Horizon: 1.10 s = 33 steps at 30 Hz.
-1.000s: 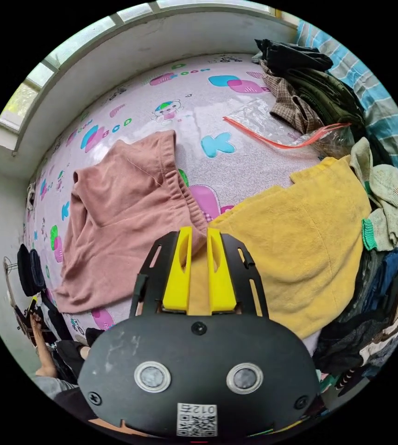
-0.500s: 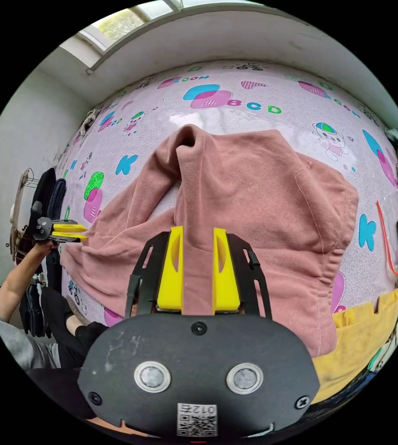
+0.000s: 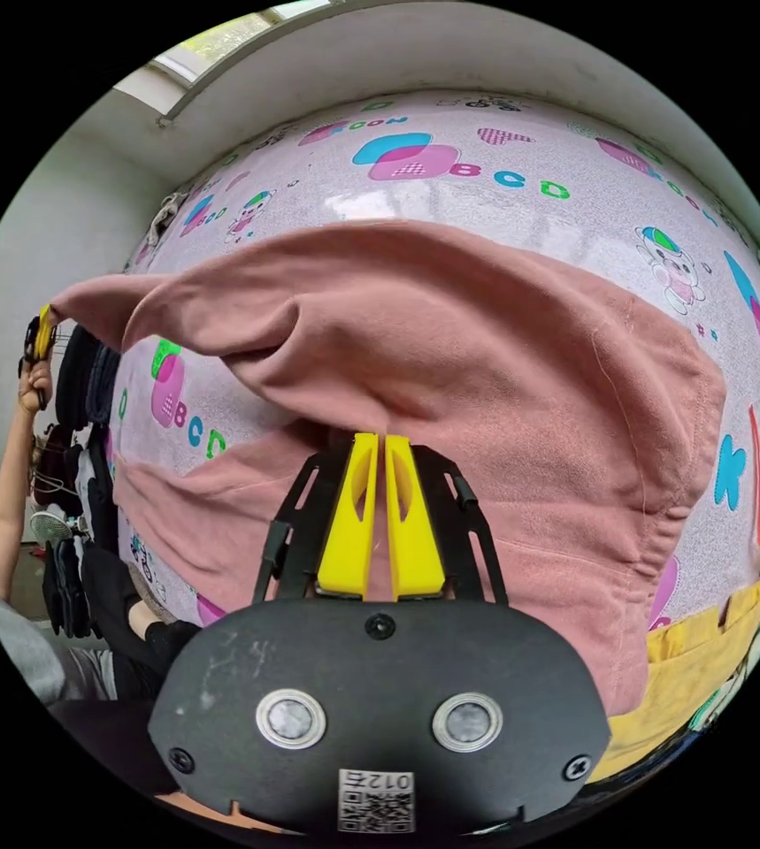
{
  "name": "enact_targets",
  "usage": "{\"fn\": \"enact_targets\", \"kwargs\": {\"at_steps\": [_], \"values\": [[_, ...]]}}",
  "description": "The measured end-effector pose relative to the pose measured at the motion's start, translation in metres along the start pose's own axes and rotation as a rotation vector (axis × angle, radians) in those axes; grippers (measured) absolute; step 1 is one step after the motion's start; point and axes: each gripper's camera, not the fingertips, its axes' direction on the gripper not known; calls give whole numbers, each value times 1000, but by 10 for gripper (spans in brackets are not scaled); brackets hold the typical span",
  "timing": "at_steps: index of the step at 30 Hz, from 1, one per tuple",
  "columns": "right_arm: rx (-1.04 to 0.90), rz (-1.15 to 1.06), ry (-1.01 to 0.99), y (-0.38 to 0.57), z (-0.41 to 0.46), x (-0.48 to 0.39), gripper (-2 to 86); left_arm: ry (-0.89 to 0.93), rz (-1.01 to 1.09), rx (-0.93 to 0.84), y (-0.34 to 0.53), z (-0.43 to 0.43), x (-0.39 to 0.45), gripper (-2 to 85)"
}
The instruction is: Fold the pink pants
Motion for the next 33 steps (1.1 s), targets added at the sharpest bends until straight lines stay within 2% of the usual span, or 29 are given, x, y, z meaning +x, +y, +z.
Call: {"fn": "enact_targets", "kwargs": {"at_steps": [2,5,9,12,14,16,17,20,22,25,28,33], "values": [[13,-41,-35,-9,-8,-30,-2,-88,-118,106,6,-24,-19,29],[-30,-135,52,-28,-17,-90,-1,-221,-189,83,18,-25,-36,44],[-94,-208,127,-48,-33,-163,3,-411,-162,105,39,-19,-34,51],[-55,-265,206,-54,-69,-224,7,-591,71,-101,43,24,-8,59],[45,-345,277,-53,-101,-281,11,-796,328,-352,53,82,20,73],[141,-497,286,-60,-122,-370,21,-974,513,-459,65,122,38,86],[136,-541,274,-65,-119,-393,24,-1082,592,-478,70,143,45,94],[70,-717,231,-95,-80,-505,51,-1241,734,-538,74,187,52,113],[26,-860,277,-109,-37,-591,60,-1285,801,-608,73,210,53,121],[39,-988,317,-123,-1,-675,68,-1329,939,-746,75,246,53,120],[19,-1047,356,-144,28,-722,81,-1344,987,-872,72,272,47,98],[-15,-1040,418,-181,63,-742,48,-1380,935,-972,54,294,37,45]]}}
